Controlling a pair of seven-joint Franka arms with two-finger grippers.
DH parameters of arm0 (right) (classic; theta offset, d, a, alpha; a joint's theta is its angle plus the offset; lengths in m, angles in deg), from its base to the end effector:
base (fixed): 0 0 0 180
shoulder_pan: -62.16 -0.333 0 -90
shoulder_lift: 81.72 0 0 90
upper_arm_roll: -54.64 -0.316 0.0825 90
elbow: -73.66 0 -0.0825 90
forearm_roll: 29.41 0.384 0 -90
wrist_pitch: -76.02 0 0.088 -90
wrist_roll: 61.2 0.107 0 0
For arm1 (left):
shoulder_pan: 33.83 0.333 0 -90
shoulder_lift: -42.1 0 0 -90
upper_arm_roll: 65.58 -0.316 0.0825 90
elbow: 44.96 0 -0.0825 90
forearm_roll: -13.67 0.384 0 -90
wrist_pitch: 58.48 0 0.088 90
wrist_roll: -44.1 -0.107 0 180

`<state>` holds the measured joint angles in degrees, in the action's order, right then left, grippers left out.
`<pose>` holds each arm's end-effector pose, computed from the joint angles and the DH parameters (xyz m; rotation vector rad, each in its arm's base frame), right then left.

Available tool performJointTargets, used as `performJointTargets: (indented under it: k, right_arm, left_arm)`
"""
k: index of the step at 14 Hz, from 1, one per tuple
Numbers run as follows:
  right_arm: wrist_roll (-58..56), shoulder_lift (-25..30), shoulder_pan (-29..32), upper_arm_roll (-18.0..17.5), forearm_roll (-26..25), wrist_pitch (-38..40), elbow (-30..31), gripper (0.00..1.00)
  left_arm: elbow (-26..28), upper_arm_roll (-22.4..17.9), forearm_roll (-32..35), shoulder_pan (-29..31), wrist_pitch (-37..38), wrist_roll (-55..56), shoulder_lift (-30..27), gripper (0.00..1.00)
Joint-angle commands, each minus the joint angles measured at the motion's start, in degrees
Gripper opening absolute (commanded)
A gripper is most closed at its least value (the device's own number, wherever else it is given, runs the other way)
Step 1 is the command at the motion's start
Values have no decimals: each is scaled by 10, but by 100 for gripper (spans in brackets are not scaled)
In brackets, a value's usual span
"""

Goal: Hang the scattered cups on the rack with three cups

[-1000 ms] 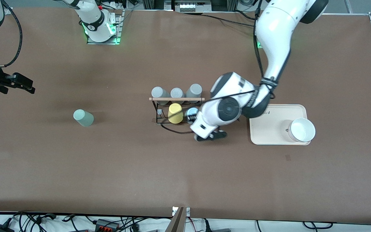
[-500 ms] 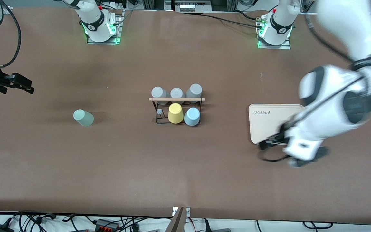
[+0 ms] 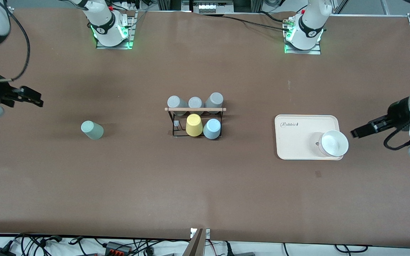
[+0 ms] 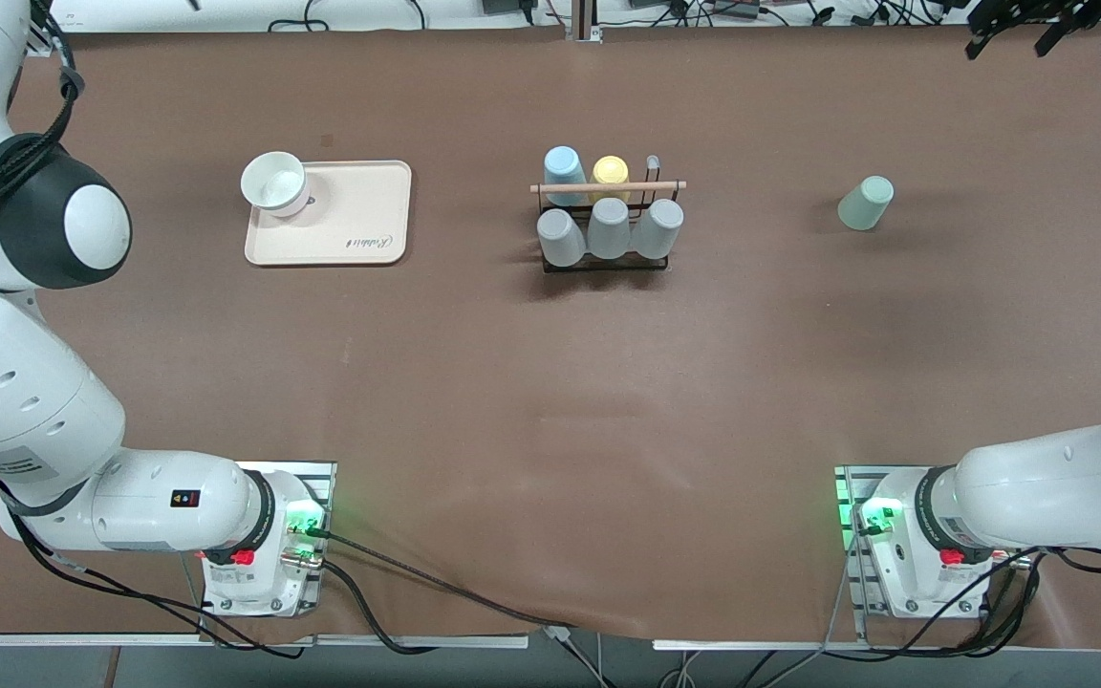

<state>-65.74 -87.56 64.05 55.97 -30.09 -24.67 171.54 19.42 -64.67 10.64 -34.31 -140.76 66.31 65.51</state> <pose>0.5881 -0.0336 0.5166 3.1299 0.0401 -0.0840 0.6588 -0.0198 0.5727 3.0490 0.5545 -0.1646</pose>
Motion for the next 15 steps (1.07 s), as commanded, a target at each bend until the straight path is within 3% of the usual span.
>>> performJointTargets:
  k: [1, 3, 5, 9, 12, 15]
  right_arm:
    - [6, -35, -30, -2, -20, -6, -8, 100]
    - [6, -83, -43, -3, -26, -20, -12, 100]
    - [5, -108, -43, -2, -22, -43, -21, 100]
    - [7, -138, -41, -2, -22, -107, 14, 100]
    - [7, -143, -40, -2, -21, -166, 69, 100]
    - [8, -142, -38, -2, -21, -231, 128, 100]
  left_arm:
    - [149, 8, 42, -7, -9, -28, -85, 100]
    - [281, 8, 43, -9, -101, -29, -167, 100]
    - [342, 26, 43, -8, -162, -23, -206, 100]
    - [257, 29, 43, -11, -145, -24, -166, 100]
    - [267, 41, 44, -9, -91, -22, -187, 100]
    - [271, 46, 44, -3, -97, -40, -194, 100]
